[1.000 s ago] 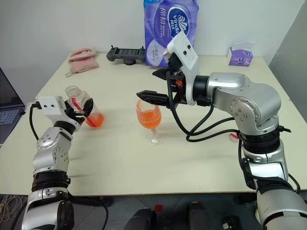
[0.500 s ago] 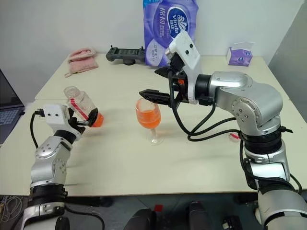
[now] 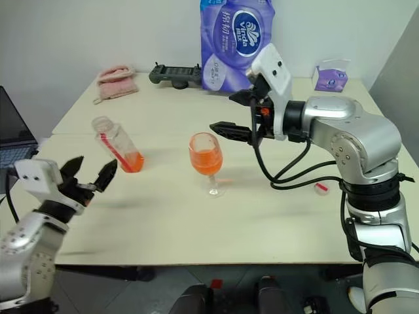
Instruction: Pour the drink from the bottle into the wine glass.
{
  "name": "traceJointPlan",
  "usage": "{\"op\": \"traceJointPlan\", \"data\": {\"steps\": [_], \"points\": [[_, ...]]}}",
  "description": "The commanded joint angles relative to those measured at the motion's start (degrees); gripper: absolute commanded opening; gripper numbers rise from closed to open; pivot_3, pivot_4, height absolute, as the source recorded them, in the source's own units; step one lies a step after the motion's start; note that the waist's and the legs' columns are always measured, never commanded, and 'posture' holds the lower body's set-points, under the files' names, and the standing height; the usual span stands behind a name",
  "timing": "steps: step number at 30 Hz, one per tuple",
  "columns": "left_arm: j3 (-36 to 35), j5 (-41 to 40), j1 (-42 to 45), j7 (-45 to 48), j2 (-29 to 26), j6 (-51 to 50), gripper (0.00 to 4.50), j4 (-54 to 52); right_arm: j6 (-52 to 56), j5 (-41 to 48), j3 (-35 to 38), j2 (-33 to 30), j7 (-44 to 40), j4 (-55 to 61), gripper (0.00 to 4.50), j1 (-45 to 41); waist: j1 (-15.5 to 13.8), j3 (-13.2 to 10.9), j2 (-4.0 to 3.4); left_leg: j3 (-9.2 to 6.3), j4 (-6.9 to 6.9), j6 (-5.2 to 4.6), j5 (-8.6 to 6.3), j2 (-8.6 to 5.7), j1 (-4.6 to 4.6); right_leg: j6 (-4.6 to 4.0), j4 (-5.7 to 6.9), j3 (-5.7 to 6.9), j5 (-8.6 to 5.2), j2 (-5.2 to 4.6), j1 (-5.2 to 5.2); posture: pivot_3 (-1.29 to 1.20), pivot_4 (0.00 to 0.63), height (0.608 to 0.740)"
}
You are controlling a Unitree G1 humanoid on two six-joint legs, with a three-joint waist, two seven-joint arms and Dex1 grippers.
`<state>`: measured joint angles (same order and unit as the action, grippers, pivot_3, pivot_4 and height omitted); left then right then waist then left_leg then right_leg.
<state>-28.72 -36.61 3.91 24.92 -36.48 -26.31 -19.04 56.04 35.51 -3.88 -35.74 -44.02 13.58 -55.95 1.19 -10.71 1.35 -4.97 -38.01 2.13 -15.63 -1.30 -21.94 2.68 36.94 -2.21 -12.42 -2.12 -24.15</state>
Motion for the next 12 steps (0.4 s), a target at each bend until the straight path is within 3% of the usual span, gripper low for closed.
{"op": "traceJointPlan", "data": {"steps": [1, 7, 12], "points": [[2.2, -8.0, 7.5, 6.1, -7.2, -7.1, 4.45, -5.6, -0.2, 2.7, 7.0, -5.1, -3.7, 0.9, 4.50, 4.3, -0.5, 0.0, 0.05, -0.03, -0.01, 0.00, 0.00, -0.02, 0.00, 0.01, -0.01, 0.01, -0.01, -0.03, 0.05, 0.00, 0.150, 0.740], [1.4, -20.8, 15.5, 8.3, -12.6, -17.8, 4.45, -6.7, -1.2, 10.1, 14.2, -10.8, -12.4, 2.7, 4.50, 13.9, 0.6, 0.0, -0.01, 0.23, 0.07, -0.09, -0.05, 0.00, 0.06, 0.02, -0.02, -0.16, -0.01, 0.04, -0.01, 0.00, 0.150, 0.740], [0.3, -22.2, 14.7, 11.3, -15.9, -20.0, 4.45, -4.8, -5.0, 8.3, 12.3, -10.8, -14.0, 0.7, 4.50, 14.5, 1.9, -0.1, -0.08, 0.35, 0.13, -0.09, -0.06, 0.16, 0.25, 0.03, 0.08, -0.25, -0.07, 0.38, -0.05, 0.00, 0.150, 0.740]]}}
